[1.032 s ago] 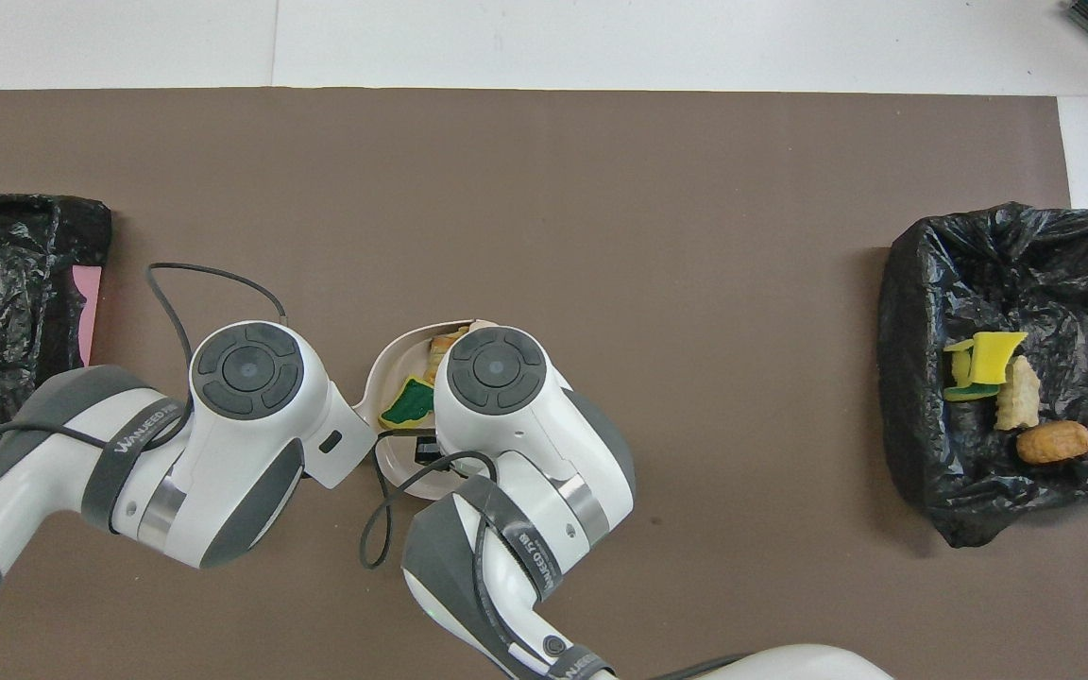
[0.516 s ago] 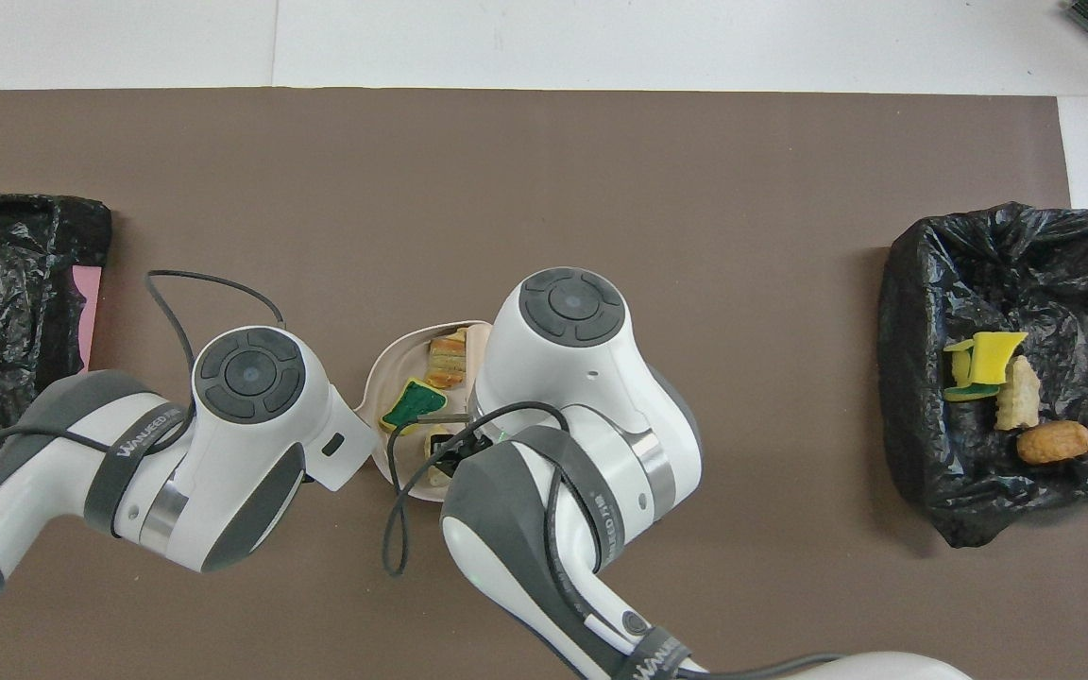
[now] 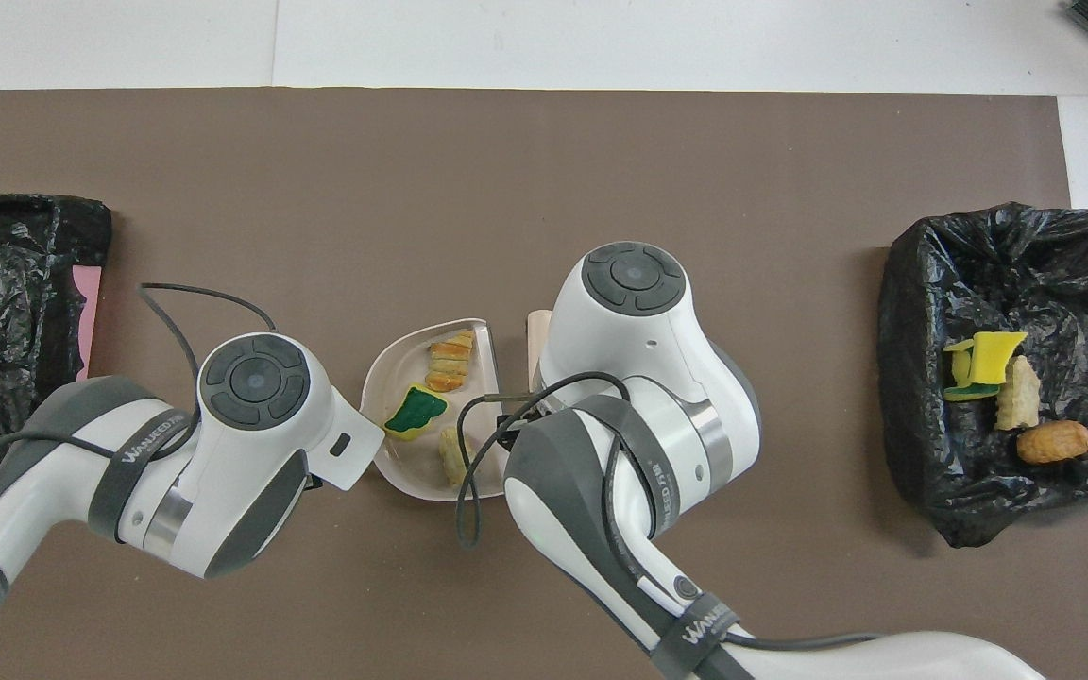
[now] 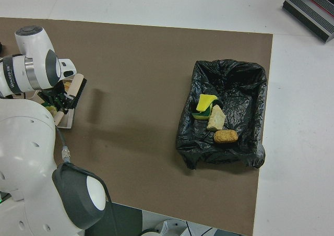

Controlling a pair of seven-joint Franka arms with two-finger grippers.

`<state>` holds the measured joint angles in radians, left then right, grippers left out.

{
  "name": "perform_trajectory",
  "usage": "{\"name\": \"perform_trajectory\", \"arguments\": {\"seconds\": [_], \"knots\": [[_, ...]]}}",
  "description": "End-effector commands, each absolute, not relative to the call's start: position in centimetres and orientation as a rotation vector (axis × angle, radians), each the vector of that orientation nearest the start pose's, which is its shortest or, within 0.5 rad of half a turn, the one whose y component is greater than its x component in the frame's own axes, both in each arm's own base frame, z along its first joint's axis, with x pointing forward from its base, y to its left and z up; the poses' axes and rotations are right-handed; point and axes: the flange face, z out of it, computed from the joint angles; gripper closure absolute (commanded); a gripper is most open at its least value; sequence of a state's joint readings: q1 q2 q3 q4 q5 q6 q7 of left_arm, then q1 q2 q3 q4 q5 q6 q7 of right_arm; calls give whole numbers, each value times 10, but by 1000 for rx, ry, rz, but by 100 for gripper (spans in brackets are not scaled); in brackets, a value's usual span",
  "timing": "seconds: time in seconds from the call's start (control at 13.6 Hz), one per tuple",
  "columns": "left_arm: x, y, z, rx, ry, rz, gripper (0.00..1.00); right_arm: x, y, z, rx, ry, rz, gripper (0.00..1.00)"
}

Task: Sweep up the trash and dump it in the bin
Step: 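Brush the debris into the dustpan with the right gripper while the left holds it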

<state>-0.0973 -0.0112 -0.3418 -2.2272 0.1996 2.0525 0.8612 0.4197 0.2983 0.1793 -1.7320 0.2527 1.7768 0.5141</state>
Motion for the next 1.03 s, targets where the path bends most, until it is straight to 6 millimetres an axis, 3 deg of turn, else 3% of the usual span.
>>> {"name": "perform_trajectory", "arguments": {"seconds": [0.0,0.15,0.37,0.74,0.88,0.96], "knots": [[446,-203,366,-2303,1910,280,51,470,341,393,-3033,-44,538,100],[441,-207,361,-2352,1873,281,45,458,347,389,-3044,-50,537,100],[439,-210,359,-2369,1850,261,44,435,366,374,-3083,-44,529,100],[429,-221,353,-2377,1832,247,50,411,378,368,-3110,-25,513,100],[430,-221,353,-2381,1826,244,70,408,377,366,-3114,-22,520,100],[430,-222,353,-2380,1828,244,87,408,377,366,-3115,-17,520,100]]}}
